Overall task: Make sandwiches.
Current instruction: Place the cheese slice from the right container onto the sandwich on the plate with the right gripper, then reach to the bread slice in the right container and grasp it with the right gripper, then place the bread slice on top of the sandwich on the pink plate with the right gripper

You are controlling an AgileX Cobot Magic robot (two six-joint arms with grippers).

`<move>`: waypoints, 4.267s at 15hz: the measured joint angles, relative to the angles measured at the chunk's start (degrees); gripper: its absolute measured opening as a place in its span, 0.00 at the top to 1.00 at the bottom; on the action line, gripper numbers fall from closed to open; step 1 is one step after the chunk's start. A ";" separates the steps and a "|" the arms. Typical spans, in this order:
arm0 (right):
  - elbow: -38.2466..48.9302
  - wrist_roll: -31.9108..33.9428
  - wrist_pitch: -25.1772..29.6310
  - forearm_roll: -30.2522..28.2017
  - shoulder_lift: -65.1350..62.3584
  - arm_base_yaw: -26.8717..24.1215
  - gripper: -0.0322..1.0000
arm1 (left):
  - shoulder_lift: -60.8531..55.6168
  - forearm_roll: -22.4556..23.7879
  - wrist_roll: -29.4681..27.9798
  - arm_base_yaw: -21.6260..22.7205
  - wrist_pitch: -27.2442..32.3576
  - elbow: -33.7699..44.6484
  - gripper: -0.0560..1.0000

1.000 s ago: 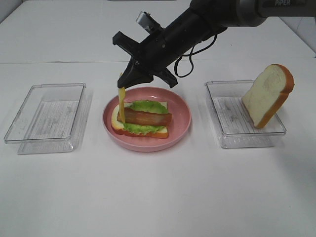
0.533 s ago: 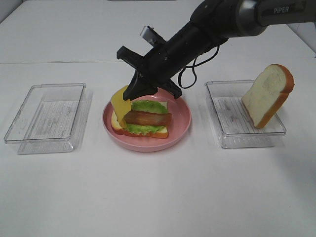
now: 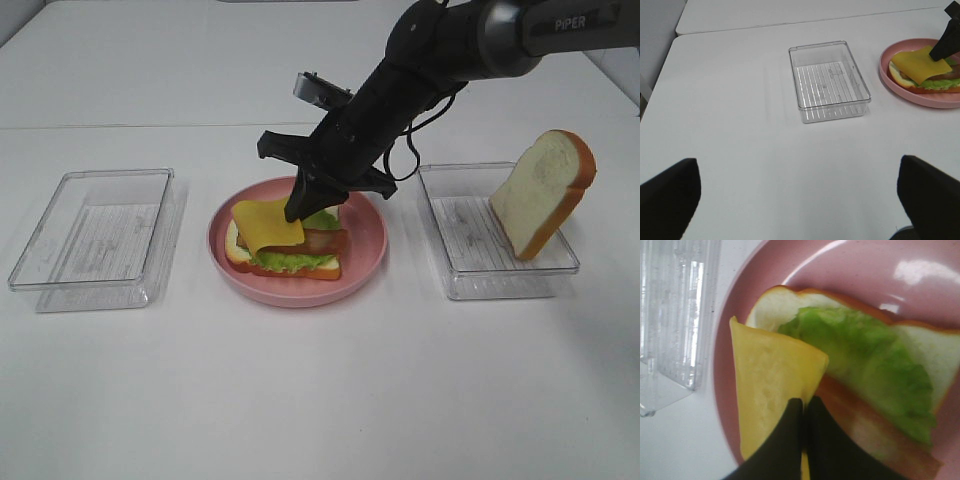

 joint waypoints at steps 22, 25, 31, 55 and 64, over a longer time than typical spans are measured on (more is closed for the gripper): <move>-25.50 12.38 22.63 -33.80 -0.23 0.00 0.19 | 0.00 0.06 0.00 0.00 0.00 0.00 0.01; -27.27 18.45 23.03 -46.12 -3.04 -0.17 0.21 | 0.00 0.06 0.00 0.00 0.00 0.00 0.01; -13.52 22.29 23.09 -44.69 -16.90 -6.53 0.22 | 0.00 0.06 0.00 0.00 0.00 0.00 0.01; -6.82 7.05 23.72 -26.18 -8.19 -24.81 0.75 | 0.00 0.06 0.00 0.00 0.00 0.00 0.01; -2.75 7.16 23.61 -1.60 -28.65 -24.52 0.75 | 0.00 0.11 0.00 0.00 0.00 0.00 0.01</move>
